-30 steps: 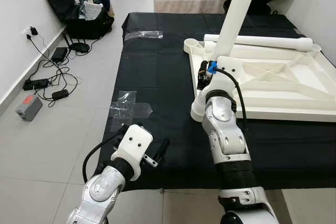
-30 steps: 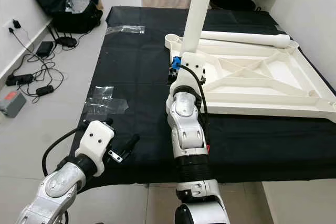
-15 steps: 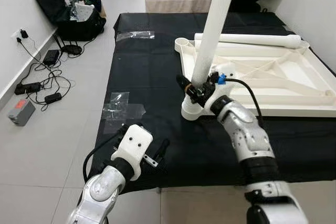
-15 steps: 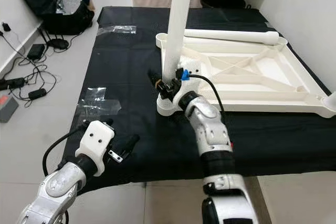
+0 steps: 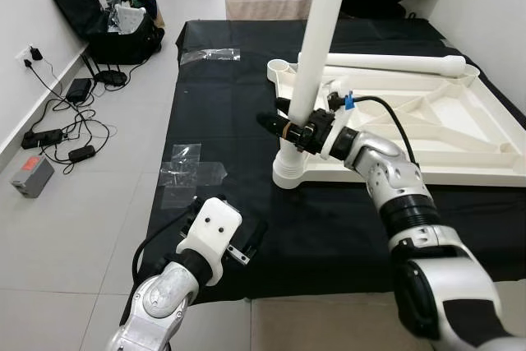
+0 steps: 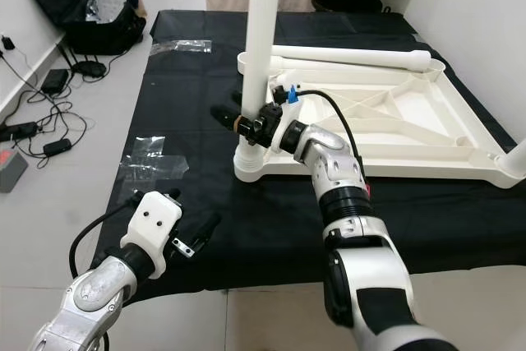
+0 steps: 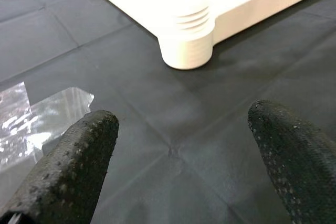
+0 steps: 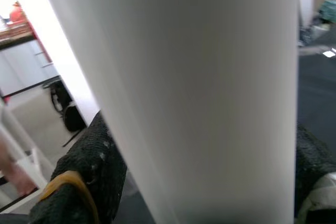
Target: Building children table
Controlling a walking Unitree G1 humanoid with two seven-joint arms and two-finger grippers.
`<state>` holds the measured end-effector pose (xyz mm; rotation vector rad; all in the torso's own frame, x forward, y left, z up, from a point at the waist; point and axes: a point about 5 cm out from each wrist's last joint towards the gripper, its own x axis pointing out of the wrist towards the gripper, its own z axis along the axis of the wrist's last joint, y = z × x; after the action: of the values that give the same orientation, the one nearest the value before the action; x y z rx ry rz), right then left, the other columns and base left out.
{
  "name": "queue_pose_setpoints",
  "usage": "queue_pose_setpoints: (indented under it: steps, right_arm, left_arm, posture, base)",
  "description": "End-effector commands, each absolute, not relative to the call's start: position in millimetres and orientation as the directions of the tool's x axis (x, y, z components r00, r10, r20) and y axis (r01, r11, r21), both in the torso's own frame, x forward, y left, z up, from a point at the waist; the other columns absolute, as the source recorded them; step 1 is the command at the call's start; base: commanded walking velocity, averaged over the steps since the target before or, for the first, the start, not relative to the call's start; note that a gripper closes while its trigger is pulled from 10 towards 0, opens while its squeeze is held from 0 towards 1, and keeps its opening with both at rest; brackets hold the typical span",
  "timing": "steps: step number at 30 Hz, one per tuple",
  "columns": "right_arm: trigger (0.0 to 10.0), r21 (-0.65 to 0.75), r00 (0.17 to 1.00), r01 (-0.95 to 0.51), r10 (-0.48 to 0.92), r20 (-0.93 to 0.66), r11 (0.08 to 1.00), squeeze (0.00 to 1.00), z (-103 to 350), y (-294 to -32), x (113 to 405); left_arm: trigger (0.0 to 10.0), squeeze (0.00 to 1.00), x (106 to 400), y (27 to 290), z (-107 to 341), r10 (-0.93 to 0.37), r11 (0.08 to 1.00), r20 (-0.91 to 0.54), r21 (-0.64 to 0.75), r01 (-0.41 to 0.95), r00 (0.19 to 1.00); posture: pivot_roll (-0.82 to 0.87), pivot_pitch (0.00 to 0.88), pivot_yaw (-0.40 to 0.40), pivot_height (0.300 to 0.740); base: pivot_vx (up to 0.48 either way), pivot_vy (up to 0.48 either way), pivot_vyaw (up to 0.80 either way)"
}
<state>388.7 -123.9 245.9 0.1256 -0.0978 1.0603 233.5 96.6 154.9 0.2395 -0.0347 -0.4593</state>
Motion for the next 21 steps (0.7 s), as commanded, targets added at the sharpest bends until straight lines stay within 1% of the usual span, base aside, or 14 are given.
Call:
queue_pose_setpoints:
  steps: [1, 3, 6, 8, 11, 12, 13, 14, 15, 17, 18, 19, 20, 21]
  right_arm:
    - [10.0, 0.052, 0.445, -0.895, 0.884, 0.146, 0.442, 0.0, 248, -118, 388]
    - [0.0, 0.052, 0.433, -0.901, 0.889, 0.149, 0.431, 0.0, 246, -119, 389]
    - [0.0, 0.064, 0.401, -0.916, 0.903, 0.156, 0.396, 0.0, 243, -119, 386]
    - [0.0, 0.066, 0.407, -0.914, 0.901, 0.153, 0.401, 0.0, 240, -119, 386]
    - [0.0, 0.042, 0.465, -0.885, 0.872, 0.15, 0.464, 0.0, 233, -118, 389]
    - [0.0, 0.047, 0.548, -0.836, 0.824, 0.143, 0.547, 0.0, 229, -121, 392]
    - [0.0, 0.052, 0.6, -0.799, 0.788, 0.138, 0.599, 0.0, 227, -123, 395]
    - [0.0, 0.052, 0.6, -0.799, 0.788, 0.138, 0.599, 0.0, 227, -123, 395]
    - [0.0, 0.026, 0.684, -0.727, 0.72, 0.12, 0.686, 0.0, 222, -128, 398]
    - [0.0, 0.016, 0.693, -0.717, 0.711, 0.118, 0.697, 0.0, 221, -129, 398]
    - [0.0, 0.022, 0.75, -0.657, 0.651, 0.118, 0.754, 0.0, 220, -130, 400]
    - [0.0, 0.017, 0.877, -0.474, 0.471, 0.099, 0.88, 0.0, 218, -136, 403]
    - [0.0, 0.003, 0.926, -0.369, 0.367, 0.092, 0.929, 0.0, 217, -139, 404]
    - [0.0, 0.003, 0.926, -0.369, 0.367, 0.092, 0.929, 0.0, 217, -139, 404]
  left_arm:
    - [10.0, 0.0, 231, 95, 154, -0.446, 0.869, -0.028, 0.225, 0.44, 0.895]
    - [10.0, 0.0, 230, 93, 154, -0.449, 0.867, -0.027, 0.23, 0.443, 0.893]
    - [10.0, 0.0, 231, 93, 154, -0.453, 0.864, -0.026, 0.232, 0.446, 0.891]
    - [10.0, 0.0, 231, 93, 154, -0.454, 0.864, -0.026, 0.232, 0.447, 0.89]
    - [10.0, 0.0, 232, 92, 154, -0.454, 0.864, -0.024, 0.233, 0.446, 0.891]
    - [10.0, 0.0, 232, 92, 155, -0.452, 0.865, -0.022, 0.234, 0.444, 0.892]
    - [10.0, 0.0, 233, 91, 155, -0.451, 0.865, -0.02, 0.234, 0.443, 0.892]
    - [10.0, 0.0, 233, 91, 155, -0.451, 0.865, -0.02, 0.234, 0.443, 0.892]
    - [10.0, 0.0, 234, 91, 157, -0.448, 0.868, -0.013, 0.232, 0.438, 0.894]
    - [10.0, 0.0, 234, 90, 157, -0.447, 0.869, -0.011, 0.232, 0.437, 0.894]
    - [10.0, 0.0, 234, 92, 157, -0.445, 0.87, -0.01, 0.232, 0.435, 0.896]
    - [10.0, 0.0, 235, 93, 158, -0.44, 0.872, -0.009, 0.233, 0.43, 0.898]
    - [10.0, 0.0, 236, 94, 157, -0.437, 0.873, -0.01, 0.234, 0.427, 0.899]
    - [10.0, 0.0, 236, 94, 157, -0.437, 0.873, -0.01, 0.234, 0.427, 0.899]
  posture:
    - [0.13, 0.142, -0.061, 0.74]
    - [0.13, 0.146, -0.058, 0.74]
    - [0.13, 0.146, -0.057, 0.74]
    - [0.13, 0.148, -0.054, 0.74]
    - [0.13, 0.146, -0.055, 0.74]
    - [0.13, 0.146, -0.056, 0.74]
    - [0.13, 0.146, -0.056, 0.74]
    - [0.13, 0.146, -0.056, 0.74]
    - [0.14, 0.147, -0.056, 0.74]
    - [0.14, 0.147, -0.056, 0.74]
    - [0.12, 0.151, -0.051, 0.74]
    - [0.12, 0.158, -0.05, 0.74]
    - [0.12, 0.16, -0.053, 0.74]
    - [0.12, 0.16, -0.053, 0.74]
  base:
    - [0.0, 0.0, 0.0]
    - [0.0, 0.0, 0.0]
    - [0.0, 0.0, 0.0]
    - [0.0, 0.0, 0.0]
    - [0.0, 0.0, 0.0]
    - [0.0, 0.0, 0.0]
    - [0.0, 0.0, 0.0]
    - [0.0, 0.0, 0.0]
    - [0.0, 0.0, 0.0]
    - [0.0, 0.0, 0.0]
    - [0.0, 0.0, 0.0]
    - [0.0, 0.0, 0.0]
    - [0.0, 0.0, 0.0]
    - [0.0, 0.0, 0.0]
